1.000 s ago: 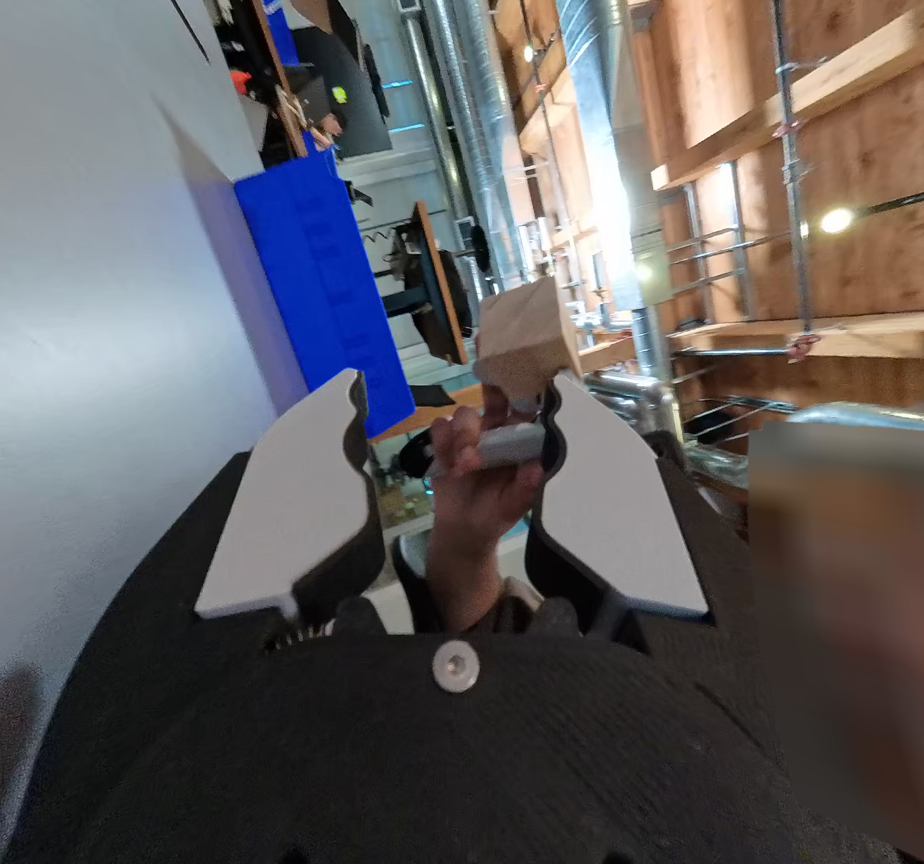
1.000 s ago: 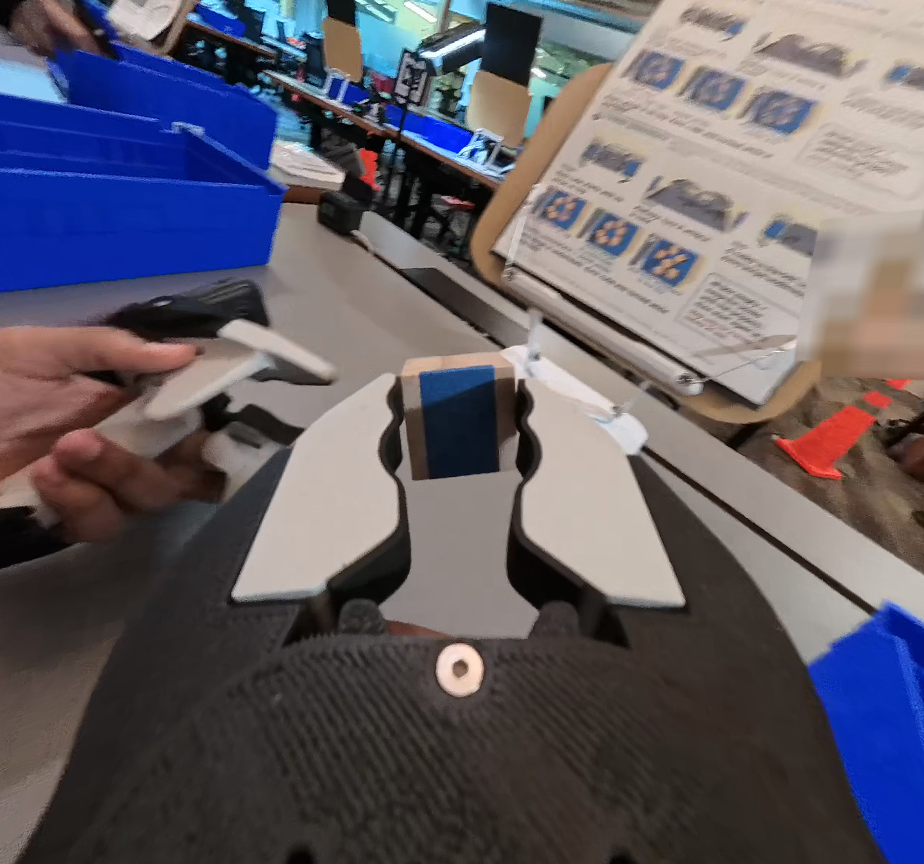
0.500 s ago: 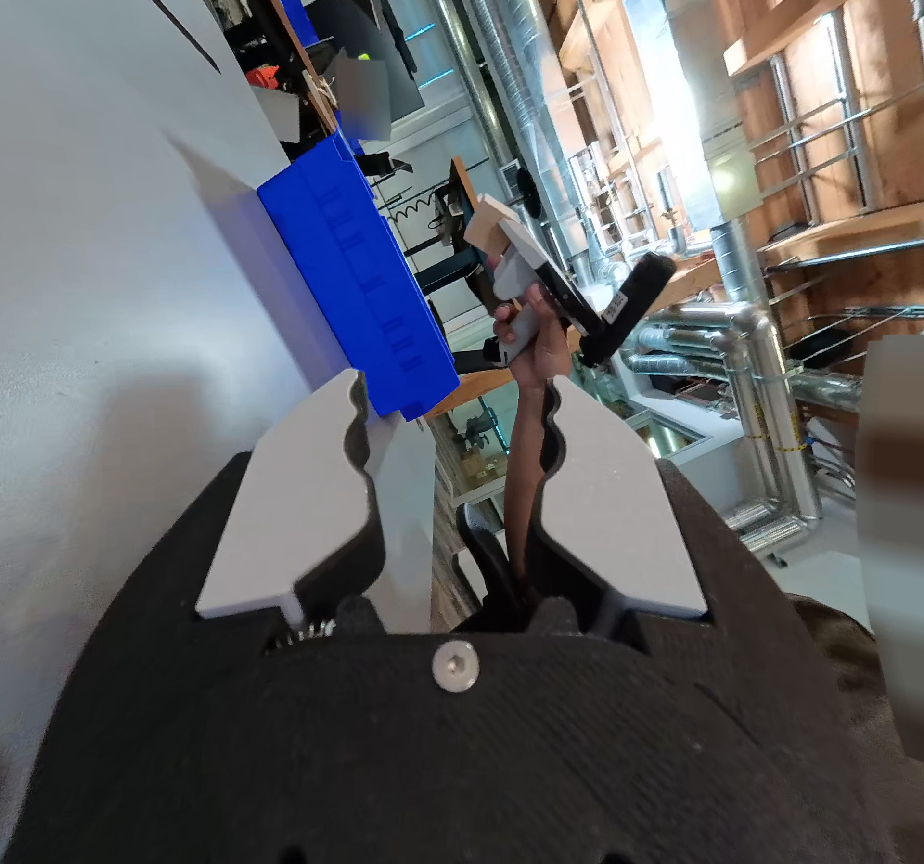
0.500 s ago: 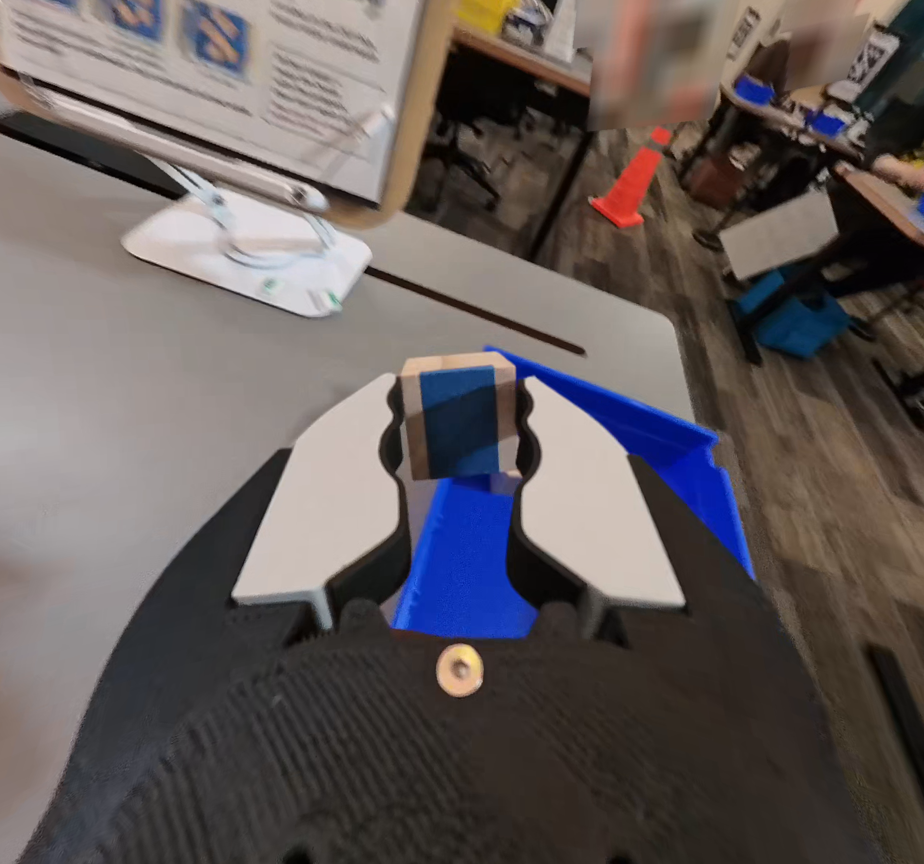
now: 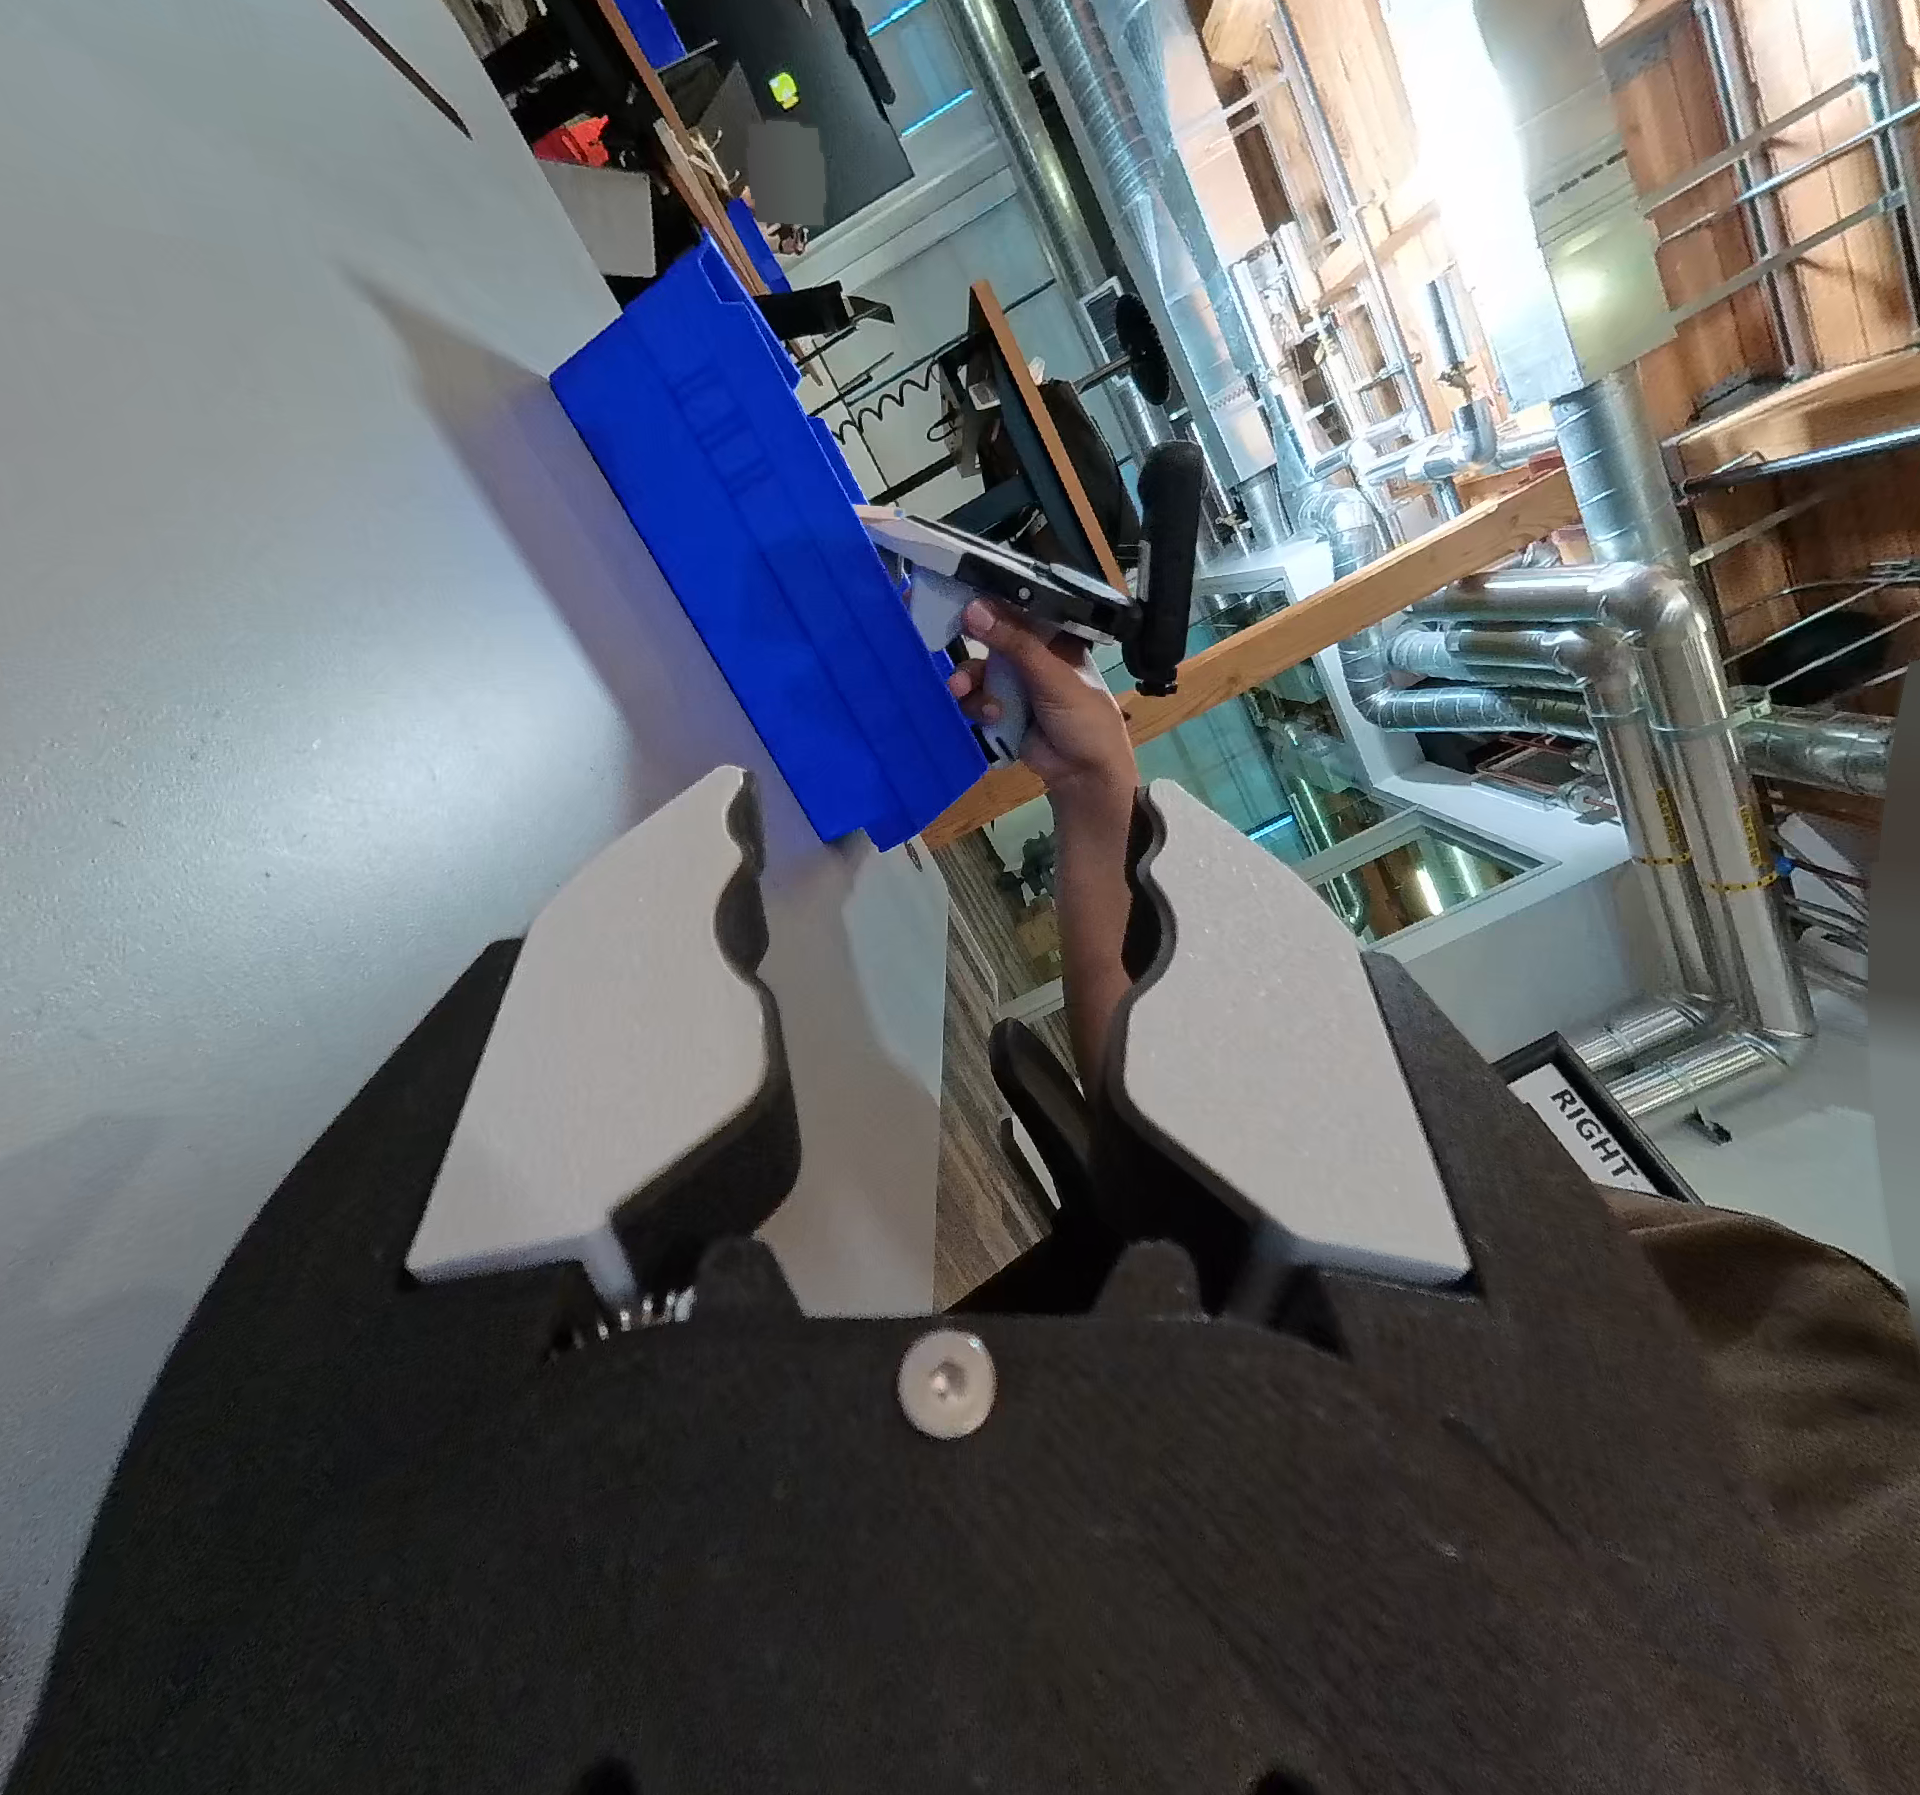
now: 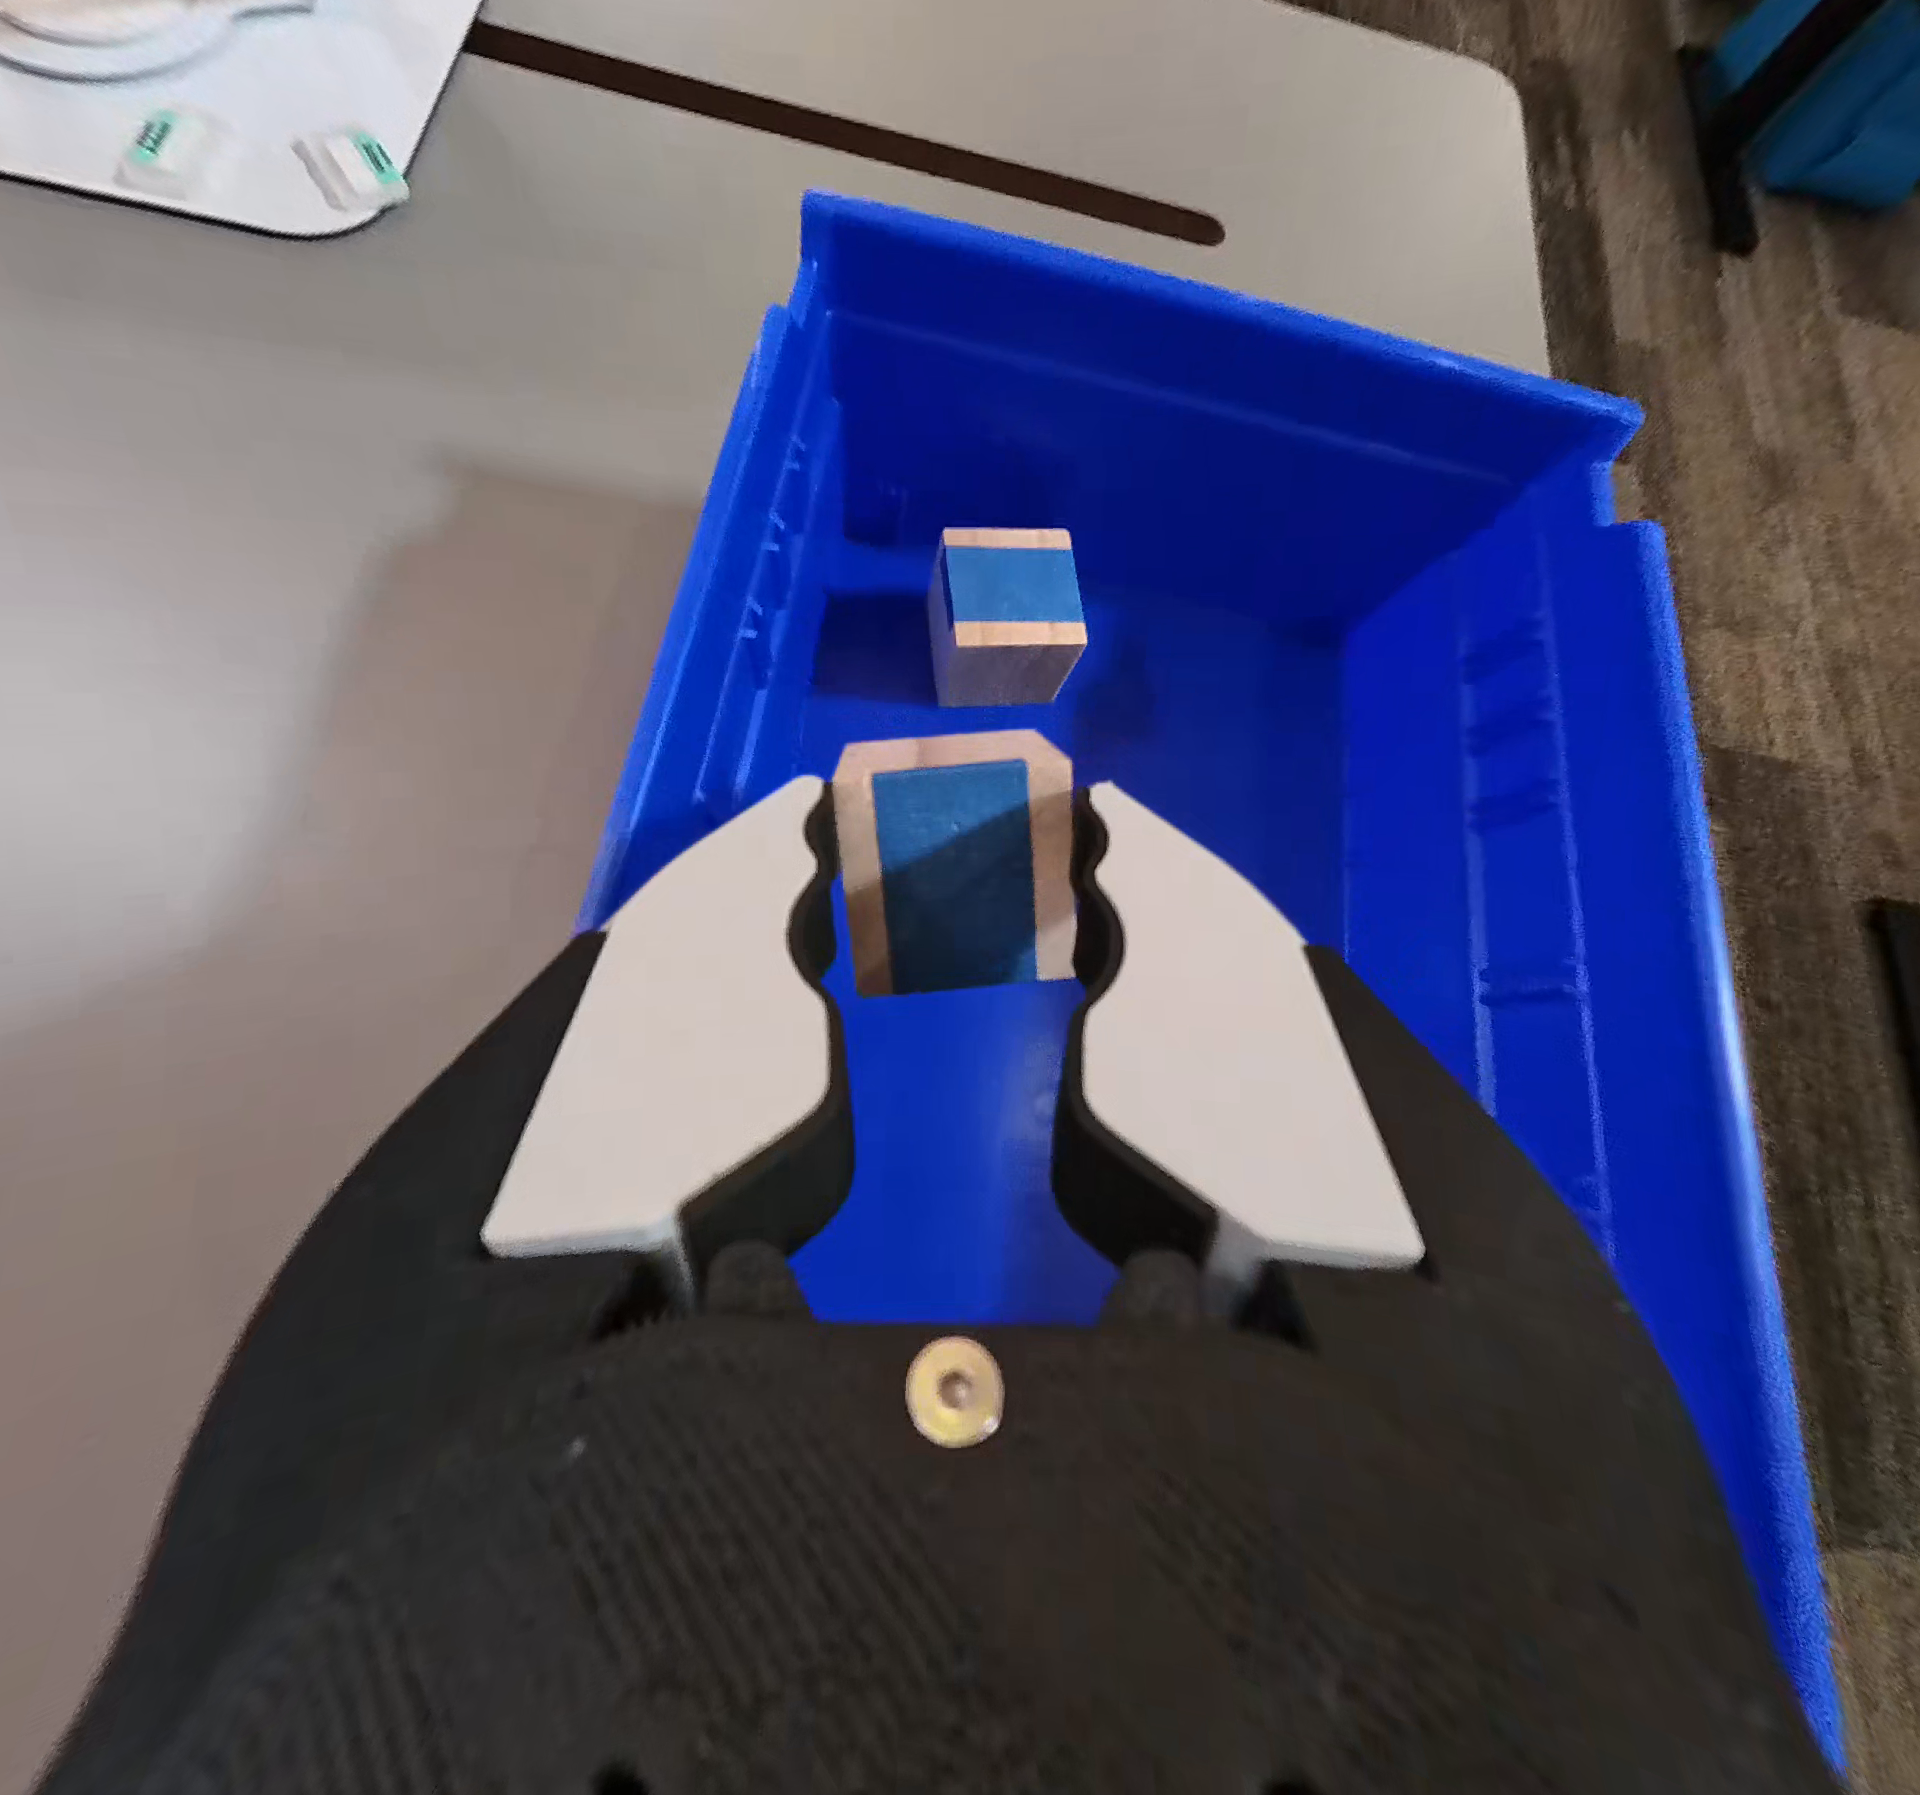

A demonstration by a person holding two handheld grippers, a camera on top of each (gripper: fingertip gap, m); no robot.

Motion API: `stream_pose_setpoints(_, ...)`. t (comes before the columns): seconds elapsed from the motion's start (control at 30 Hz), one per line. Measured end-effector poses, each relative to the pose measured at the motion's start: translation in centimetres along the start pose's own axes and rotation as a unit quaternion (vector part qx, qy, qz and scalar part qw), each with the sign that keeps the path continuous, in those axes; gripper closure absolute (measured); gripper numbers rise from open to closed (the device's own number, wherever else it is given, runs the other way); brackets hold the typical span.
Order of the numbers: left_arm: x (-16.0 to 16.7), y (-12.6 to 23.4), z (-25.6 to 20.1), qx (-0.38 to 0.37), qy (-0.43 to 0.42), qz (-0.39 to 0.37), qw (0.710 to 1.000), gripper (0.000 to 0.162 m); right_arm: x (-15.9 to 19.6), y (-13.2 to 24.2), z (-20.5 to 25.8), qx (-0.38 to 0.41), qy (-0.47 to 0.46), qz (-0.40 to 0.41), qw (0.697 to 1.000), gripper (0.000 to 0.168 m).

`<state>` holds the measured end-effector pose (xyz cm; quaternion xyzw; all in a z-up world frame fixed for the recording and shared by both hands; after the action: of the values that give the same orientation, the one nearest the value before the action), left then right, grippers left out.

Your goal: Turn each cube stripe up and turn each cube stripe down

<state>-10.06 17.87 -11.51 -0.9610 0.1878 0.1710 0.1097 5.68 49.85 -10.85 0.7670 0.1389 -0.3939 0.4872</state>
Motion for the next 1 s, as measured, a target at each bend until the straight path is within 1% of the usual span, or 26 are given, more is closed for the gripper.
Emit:
stream_pose_setpoints(0.17, -0.2, 0.2, 0.2, -0.001, 0.004, -0.005, 1.000, 0.095, 0.9, -1.4, 0.5, -0.014, -0.007, 0.014, 1.000, 0.124)
stream_pose_setpoints(0.3, -0.2, 0.3, 0.3, 0.002, 0.010, -0.007, 1.000, 0.095, 2.1, -3.3, 0.8, -0.016, -0.018, 0.029, 0.999, 0.124)
stream_pose_setpoints(0.47, 0.3, 0.1, 0.0, 0.003, -0.001, 0.009, 1.000, 0.095, 3.4, -5.2, 0.8, -0.018, -0.030, 0.059, 0.998, 0.124)
stream_pose_setpoints(0.7, 0.8, 0.2, 0.0, -0.001, -0.004, 0.015, 1.000, 0.095, 3.6, -5.9, 0.7, -0.027, -0.045, 0.061, 0.997, 0.124)
stream_pose_setpoints(0.87, 0.8, 0.4, -0.3, 0.012, 0.003, 0.015, 1.000, 0.094, 3.6, -6.2, 0.5, -0.012, -0.035, 0.063, 0.997, 0.122)
stream_pose_setpoints(1.0, 1.2, 0.4, -0.6, 0.015, -0.003, 0.022, 1.000, 0.094, 3.3, -6.3, 0.5, -0.006, -0.032, 0.061, 0.998, 0.118)
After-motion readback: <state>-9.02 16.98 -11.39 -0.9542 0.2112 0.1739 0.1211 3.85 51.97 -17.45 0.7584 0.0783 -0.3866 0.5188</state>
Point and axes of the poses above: each gripper's, where its closed fingertips meet, y back along the fingers, x out of its underside, z = x × y across the jaws, the point moved 2 cm from there along y, back along the fingers, and after that the axes turned 5 degrees about y, right-handed, at the moved point
